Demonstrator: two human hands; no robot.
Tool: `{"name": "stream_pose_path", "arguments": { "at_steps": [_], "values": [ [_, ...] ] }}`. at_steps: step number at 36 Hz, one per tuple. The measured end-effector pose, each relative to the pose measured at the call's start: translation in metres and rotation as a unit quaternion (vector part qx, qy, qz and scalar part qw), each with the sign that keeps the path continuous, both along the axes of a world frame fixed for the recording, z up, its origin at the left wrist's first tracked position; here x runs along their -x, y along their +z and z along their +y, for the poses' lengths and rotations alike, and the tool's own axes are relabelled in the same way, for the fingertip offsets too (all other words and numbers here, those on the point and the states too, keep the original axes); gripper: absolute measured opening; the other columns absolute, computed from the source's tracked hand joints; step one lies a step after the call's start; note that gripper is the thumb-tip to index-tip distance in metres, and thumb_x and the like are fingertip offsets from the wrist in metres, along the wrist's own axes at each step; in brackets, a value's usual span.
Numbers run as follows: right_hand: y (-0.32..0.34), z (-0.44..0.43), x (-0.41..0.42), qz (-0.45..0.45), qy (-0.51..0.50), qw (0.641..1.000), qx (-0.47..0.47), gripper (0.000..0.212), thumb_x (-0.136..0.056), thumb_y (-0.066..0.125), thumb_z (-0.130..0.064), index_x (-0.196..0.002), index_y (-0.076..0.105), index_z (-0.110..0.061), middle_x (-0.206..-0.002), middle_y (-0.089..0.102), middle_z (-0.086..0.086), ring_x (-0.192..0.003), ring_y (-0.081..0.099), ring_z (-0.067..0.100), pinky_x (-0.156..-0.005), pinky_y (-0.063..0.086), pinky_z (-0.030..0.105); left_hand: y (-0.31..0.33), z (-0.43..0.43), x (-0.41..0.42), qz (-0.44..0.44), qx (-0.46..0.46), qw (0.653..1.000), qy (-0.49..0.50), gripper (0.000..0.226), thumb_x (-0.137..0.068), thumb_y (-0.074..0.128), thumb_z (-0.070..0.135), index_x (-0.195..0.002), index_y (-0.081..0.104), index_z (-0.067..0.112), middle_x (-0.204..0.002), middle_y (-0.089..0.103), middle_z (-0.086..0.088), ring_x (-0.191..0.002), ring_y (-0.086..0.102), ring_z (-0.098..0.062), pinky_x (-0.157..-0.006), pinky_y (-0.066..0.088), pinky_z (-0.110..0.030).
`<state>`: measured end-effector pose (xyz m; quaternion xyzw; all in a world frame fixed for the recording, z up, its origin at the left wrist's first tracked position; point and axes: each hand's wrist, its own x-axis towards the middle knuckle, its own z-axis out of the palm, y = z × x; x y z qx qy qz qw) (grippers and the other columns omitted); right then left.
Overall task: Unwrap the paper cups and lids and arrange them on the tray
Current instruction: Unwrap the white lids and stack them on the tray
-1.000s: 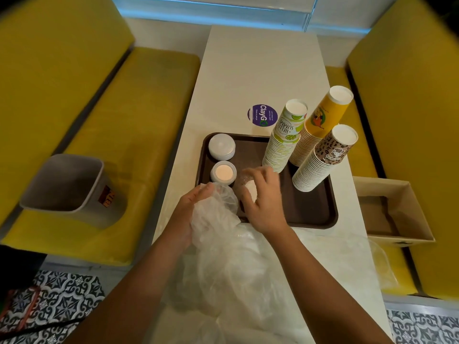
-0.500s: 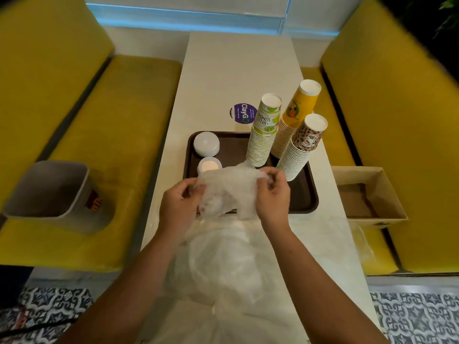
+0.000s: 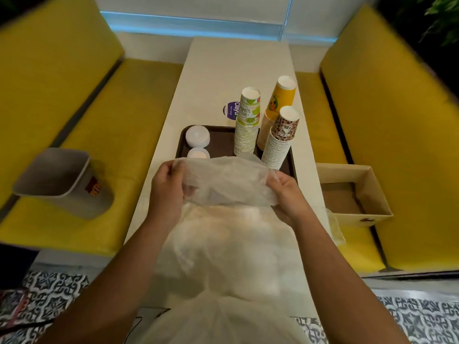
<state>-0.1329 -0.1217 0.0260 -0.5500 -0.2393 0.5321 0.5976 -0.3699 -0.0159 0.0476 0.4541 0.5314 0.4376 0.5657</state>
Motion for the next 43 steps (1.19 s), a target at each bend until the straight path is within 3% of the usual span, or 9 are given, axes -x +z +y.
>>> {"name": "stream_pose_path", "arguments": {
  "at_steps": [6,10,14,19,24,31,36,39,43],
  "values": [
    [0.008,-0.017,-0.006,-0.044,-0.049,0.997,0.028,0.024,-0.1,0.061,0.001,-0.088,0.048,-0.014,-0.072,0.059,0.005,-0.064,0.056,0.019,-0.052,0.05,0.027,0.014,-0.021,-0.011,-0.07,0.049,0.996,-0.026,0.022,-0.104,0.06,0.038,-0.104,0.071,0.019,-0.077,0.066,0.007,-0.059,0.058,-0.003,-0.051,0.047,-0.022],
    [0.008,-0.028,-0.014,-0.101,-0.035,0.992,0.064,0.027,-0.094,0.062,-0.031,-0.118,0.062,-0.017,-0.111,0.069,0.01,-0.102,0.068,0.027,-0.078,0.057,0.034,0.016,-0.036,-0.019,0.037,-0.011,0.999,-0.032,0.038,-0.098,0.063,0.052,-0.079,0.069,0.02,-0.058,0.056,0.014,-0.054,0.049,-0.002,-0.049,0.038,-0.019],
    [0.012,-0.039,0.002,-0.08,0.1,0.992,0.014,0.05,-0.091,0.066,-0.063,-0.133,0.066,-0.035,-0.131,0.07,-0.007,-0.123,0.066,0.015,-0.103,0.056,0.037,0.027,-0.054,-0.039,0.094,0.014,0.994,-0.045,0.061,-0.089,0.066,0.067,-0.083,0.069,0.006,-0.079,0.061,-0.007,-0.075,0.055,-0.018,-0.071,0.045,-0.034],
    [0.0,-0.041,0.015,-0.196,-0.012,0.98,0.021,0.03,-0.107,0.059,-0.033,-0.107,0.075,-0.007,-0.102,0.075,0.018,-0.09,0.073,0.024,-0.087,0.06,0.054,0.028,-0.061,-0.033,0.031,0.112,0.969,-0.218,0.077,-0.048,0.084,0.084,-0.103,0.078,0.031,-0.103,0.071,-0.004,-0.097,0.062,-0.027,-0.09,0.051,-0.046],
    [-0.004,-0.045,-0.013,-0.214,-0.167,0.962,0.02,0.03,-0.11,0.052,-0.029,-0.093,0.076,-0.026,-0.092,0.079,-0.001,-0.092,0.075,0.02,-0.088,0.062,0.045,0.025,-0.053,0.001,0.181,0.028,0.91,-0.372,0.047,-0.072,0.093,0.038,-0.113,0.075,0.022,-0.109,0.078,-0.005,-0.103,0.073,-0.025,-0.09,0.06,-0.045],
    [-0.017,-0.054,-0.025,-0.262,-0.238,0.935,0.02,0.016,-0.11,0.047,-0.029,-0.107,0.062,-0.025,-0.096,0.07,-0.006,-0.089,0.067,0.013,-0.082,0.057,0.041,0.022,-0.038,0.024,0.237,-0.034,0.937,-0.255,0.035,-0.096,0.068,0.003,-0.116,0.075,0.031,-0.107,0.077,0.013,-0.101,0.071,-0.008,-0.095,0.06,-0.039],
    [-0.025,-0.058,-0.011,-0.214,-0.162,0.963,-0.01,0.028,-0.11,0.049,-0.041,-0.133,0.056,-0.055,-0.136,0.061,-0.023,-0.13,0.059,0.009,-0.109,0.052,0.041,0.011,-0.05,0.002,0.236,-0.103,0.955,-0.147,0.054,-0.089,0.08,0.031,-0.137,0.056,0.038,-0.125,0.062,0.01,-0.108,0.063,-0.008,-0.09,0.057,-0.034],
    [-0.024,-0.056,-0.004,-0.233,-0.131,0.964,-0.007,0.041,-0.113,0.046,-0.036,-0.153,0.046,-0.043,-0.146,0.048,-0.028,-0.137,0.047,0.001,-0.11,0.043,0.023,-0.001,-0.06,-0.015,0.304,-0.135,0.908,-0.254,0.074,-0.083,0.087,0.032,-0.147,0.05,0.036,-0.107,0.067,0.014,-0.096,0.065,-0.002,-0.085,0.052,-0.022],
    [-0.019,-0.059,-0.016,-0.305,-0.229,0.923,0.048,0.032,-0.111,0.043,-0.016,-0.127,0.069,-0.026,-0.124,0.068,-0.016,-0.119,0.062,0.009,-0.107,0.05,0.027,-0.007,-0.055,-0.004,0.347,-0.201,0.899,-0.178,0.037,-0.094,0.076,0.016,-0.13,0.069,0.019,-0.1,0.075,0.005,-0.089,0.07,-0.007,-0.083,0.06,-0.025]
  ]
}}
